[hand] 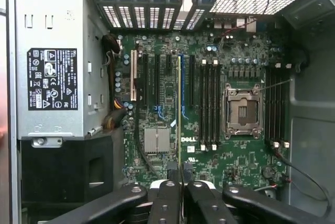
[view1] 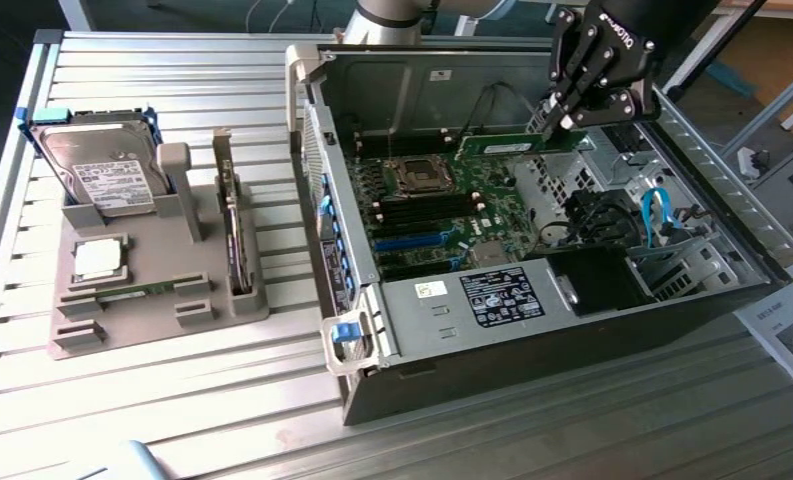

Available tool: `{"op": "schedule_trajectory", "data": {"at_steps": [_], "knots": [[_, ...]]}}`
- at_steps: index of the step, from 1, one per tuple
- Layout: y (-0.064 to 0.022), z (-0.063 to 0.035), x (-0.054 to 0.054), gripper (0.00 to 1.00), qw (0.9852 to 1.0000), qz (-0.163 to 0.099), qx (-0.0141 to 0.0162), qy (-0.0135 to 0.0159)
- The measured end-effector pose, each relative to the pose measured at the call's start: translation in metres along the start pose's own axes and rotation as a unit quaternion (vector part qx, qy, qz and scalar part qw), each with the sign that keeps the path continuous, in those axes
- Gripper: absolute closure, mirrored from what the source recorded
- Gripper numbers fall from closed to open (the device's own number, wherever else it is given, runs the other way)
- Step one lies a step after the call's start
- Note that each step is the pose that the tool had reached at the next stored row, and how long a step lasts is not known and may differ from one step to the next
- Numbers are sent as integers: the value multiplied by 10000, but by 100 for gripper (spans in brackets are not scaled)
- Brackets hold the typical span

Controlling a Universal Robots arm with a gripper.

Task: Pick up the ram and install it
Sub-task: 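Pick up the ram and move it above insertion slot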

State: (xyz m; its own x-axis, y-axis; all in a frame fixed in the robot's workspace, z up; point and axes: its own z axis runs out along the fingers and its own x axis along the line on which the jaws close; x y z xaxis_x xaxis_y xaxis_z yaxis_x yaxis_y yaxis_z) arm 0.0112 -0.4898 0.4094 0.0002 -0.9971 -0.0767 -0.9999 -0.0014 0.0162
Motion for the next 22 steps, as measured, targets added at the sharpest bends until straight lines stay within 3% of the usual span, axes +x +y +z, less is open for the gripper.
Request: {"op": "schedule_trajectory", "data": {"at_steps": [7, 16, 22], "knots": [[1, 105, 0, 88, 10000, 13, 0, 1], [81, 137, -22, 88, 10000, 42, 4, 0], [84, 137, -22, 88, 10000, 43, 3, 0]]}}
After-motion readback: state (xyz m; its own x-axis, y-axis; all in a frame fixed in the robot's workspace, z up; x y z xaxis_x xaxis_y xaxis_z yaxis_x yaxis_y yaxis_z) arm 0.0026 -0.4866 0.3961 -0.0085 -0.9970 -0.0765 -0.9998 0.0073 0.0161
